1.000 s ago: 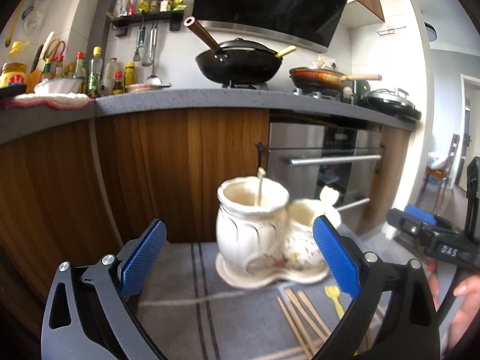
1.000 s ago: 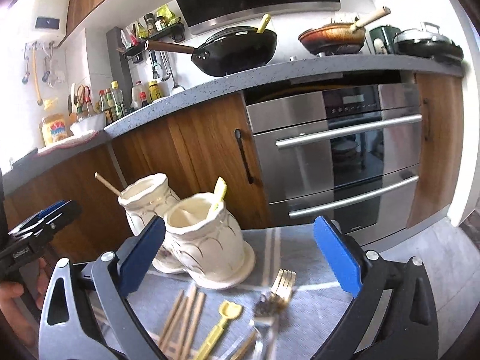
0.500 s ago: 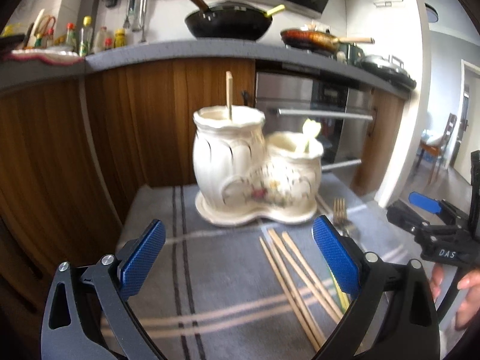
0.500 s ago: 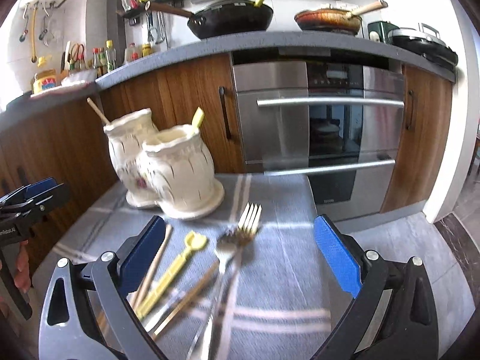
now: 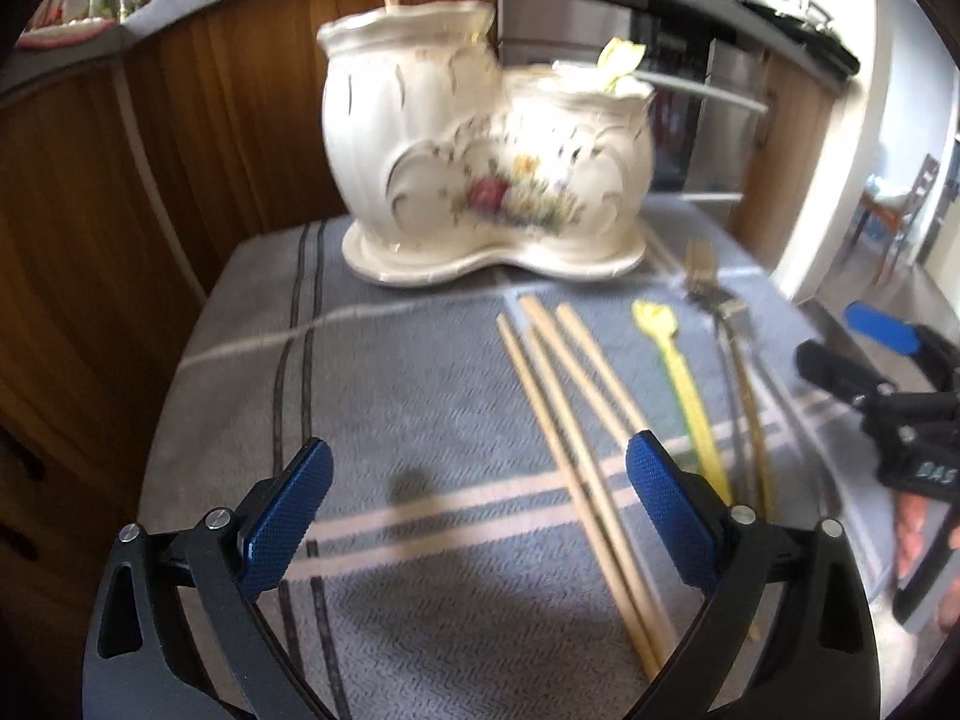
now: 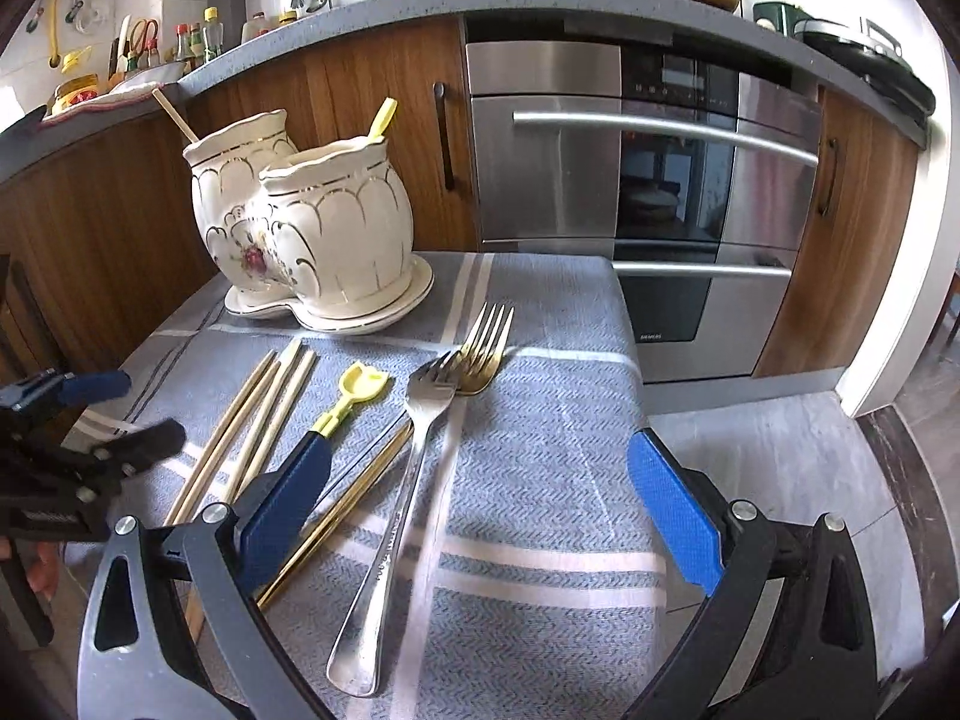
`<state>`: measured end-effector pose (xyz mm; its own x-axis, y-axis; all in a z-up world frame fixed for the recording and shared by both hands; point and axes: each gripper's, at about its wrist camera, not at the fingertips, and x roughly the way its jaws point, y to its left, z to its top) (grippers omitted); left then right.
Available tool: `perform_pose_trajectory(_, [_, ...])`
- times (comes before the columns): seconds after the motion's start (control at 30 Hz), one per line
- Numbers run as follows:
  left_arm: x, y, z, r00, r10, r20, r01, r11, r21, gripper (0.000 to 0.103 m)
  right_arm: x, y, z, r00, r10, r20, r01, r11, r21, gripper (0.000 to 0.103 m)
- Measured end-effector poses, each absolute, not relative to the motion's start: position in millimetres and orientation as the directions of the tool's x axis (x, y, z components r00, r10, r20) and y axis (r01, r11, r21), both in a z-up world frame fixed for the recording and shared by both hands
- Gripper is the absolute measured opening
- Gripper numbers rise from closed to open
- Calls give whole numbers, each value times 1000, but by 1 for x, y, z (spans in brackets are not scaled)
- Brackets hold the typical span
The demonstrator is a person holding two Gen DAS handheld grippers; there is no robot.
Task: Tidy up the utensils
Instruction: 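Move both tools back down to the remaining utensils on the cloth, then grasp another wooden chopstick with the left tool while the right tool grasps a silver fork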
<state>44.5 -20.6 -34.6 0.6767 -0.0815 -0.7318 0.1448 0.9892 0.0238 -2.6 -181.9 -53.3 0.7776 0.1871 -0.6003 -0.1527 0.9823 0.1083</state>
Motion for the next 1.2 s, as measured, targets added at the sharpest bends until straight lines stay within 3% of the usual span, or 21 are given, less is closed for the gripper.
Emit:
perform_pose_trajectory(0.47, [58,-17,-49,619,-18,-785,100,993,56,96,1,-180,-58,751,182,-635,-160,983,92,97])
perform_pose_trajectory(0.57, [59,-21,-49,616,-3,-788,109,991,81,93,2,-177,-58,748,175,-640,-167,983,73,92])
perform_pose_trajectory(0.73, [58,-27,-44,597,-76,-798,179,983,40,59,2,-172,-60,734,183,-654,-192,980,59,71])
perform_pose_trajectory(0.8, [56,-29,-42,587,-96,-804,212,977,38,38,4,-171,-62,707,229,-669,-215,971,105,63])
perform_pose_trajectory(0.9, [53,-30,-41,581,-107,-807,246,968,49,23,4,-167,-64,688,251,-681,-236,965,117,48])
perform_pose_trajectory(1.03, [51,-26,-41,579,-112,-808,256,965,50,19,4,-161,-66,679,233,-696,-243,966,86,31])
perform_pose_trajectory(1.2, [55,-20,-41,580,-115,-806,240,970,34,19,9,-156,-68,668,205,-715,-240,969,54,29])
